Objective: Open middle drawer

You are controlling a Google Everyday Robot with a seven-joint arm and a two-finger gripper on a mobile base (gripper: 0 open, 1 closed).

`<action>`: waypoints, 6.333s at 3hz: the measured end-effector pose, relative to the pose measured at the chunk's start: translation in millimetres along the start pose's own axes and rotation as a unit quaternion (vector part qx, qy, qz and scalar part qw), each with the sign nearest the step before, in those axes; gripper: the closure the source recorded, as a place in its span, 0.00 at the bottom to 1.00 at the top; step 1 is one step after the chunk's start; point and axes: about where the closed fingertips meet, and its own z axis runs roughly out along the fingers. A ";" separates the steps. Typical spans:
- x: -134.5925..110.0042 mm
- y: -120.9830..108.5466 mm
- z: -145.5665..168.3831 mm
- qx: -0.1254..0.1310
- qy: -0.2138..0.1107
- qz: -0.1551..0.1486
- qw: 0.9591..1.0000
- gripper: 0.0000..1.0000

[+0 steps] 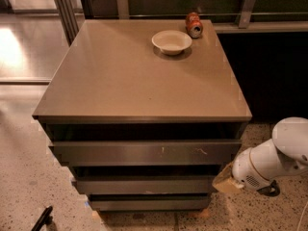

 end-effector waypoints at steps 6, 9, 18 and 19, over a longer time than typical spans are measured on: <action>-0.2 0.2 0.1 0.000 -0.001 -0.001 1.000 0.00; 17.3 0.2 58.0 -0.064 0.011 0.011 0.998 0.00; 11.4 -25.9 150.4 -0.039 -0.086 0.011 0.995 0.00; -2.5 -29.3 167.6 -0.048 -0.106 0.012 0.993 0.00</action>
Offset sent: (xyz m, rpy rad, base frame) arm 0.0002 0.0000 0.0002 -0.0005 -0.0009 -0.0002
